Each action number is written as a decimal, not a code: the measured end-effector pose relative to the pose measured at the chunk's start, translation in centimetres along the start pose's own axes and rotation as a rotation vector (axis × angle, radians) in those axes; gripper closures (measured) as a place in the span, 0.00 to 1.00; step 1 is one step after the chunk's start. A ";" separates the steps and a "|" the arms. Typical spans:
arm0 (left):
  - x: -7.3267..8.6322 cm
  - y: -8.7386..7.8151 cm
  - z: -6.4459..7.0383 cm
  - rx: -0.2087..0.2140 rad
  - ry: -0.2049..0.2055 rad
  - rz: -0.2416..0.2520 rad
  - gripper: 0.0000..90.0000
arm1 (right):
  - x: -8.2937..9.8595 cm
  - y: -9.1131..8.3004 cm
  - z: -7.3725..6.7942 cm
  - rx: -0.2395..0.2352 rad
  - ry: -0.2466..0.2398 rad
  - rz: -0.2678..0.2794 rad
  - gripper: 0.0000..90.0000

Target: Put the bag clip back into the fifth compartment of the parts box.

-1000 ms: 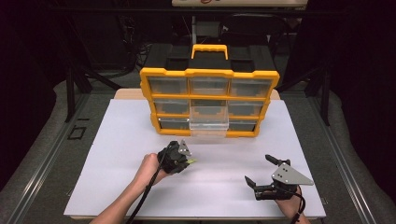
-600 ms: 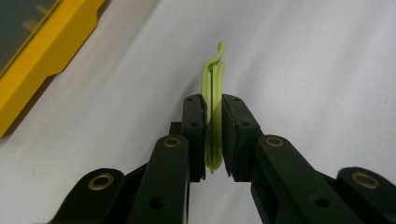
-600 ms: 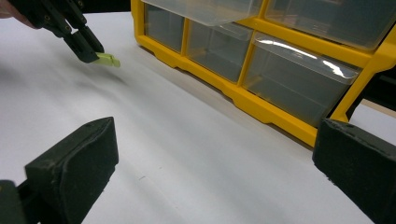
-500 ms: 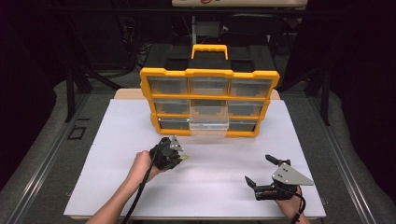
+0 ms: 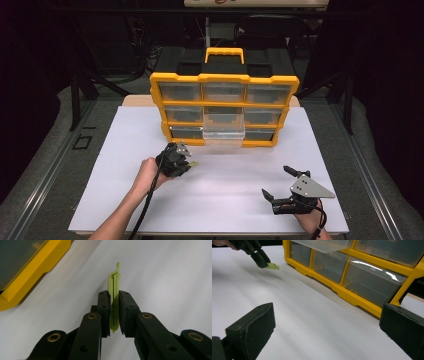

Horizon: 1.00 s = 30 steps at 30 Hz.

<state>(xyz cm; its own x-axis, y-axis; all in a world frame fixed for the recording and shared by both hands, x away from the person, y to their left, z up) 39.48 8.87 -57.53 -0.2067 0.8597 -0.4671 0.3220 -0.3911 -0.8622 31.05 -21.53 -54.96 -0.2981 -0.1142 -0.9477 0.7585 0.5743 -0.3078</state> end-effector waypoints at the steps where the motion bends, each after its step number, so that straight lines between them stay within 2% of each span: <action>1: 0.0 0.0 -0.2 0.002 -0.003 0.001 0.89 | 0.0 0.0 0.0 0.000 -0.001 0.001 0.00; 21: 0.4 -0.8 -1.6 -0.018 -0.029 0.009 0.89 | 0.0 0.1 0.1 0.002 -0.002 0.000 0.00; 30: 0.4 -2.0 -2.5 -0.039 -0.036 0.029 0.89 | 0.2 0.2 0.0 0.003 0.006 -0.010 0.00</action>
<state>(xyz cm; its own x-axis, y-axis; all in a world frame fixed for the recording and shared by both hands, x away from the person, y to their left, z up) 41.04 10.77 -55.53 -0.2300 0.8354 -0.4992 0.3635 -0.4020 -0.8404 31.13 -21.47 -55.19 -0.3095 -0.1150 -0.9439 0.7574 0.5703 -0.3178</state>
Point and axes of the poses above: each handheld gripper's, and its own axes: y roughly forward along the jaws, x roughly out of its underside, z roughly to its right, the point moved 8 cm from there along y, roughly forward along the jaws, and after that the axes turned 14 degrees about y, right-handed, at the moved point
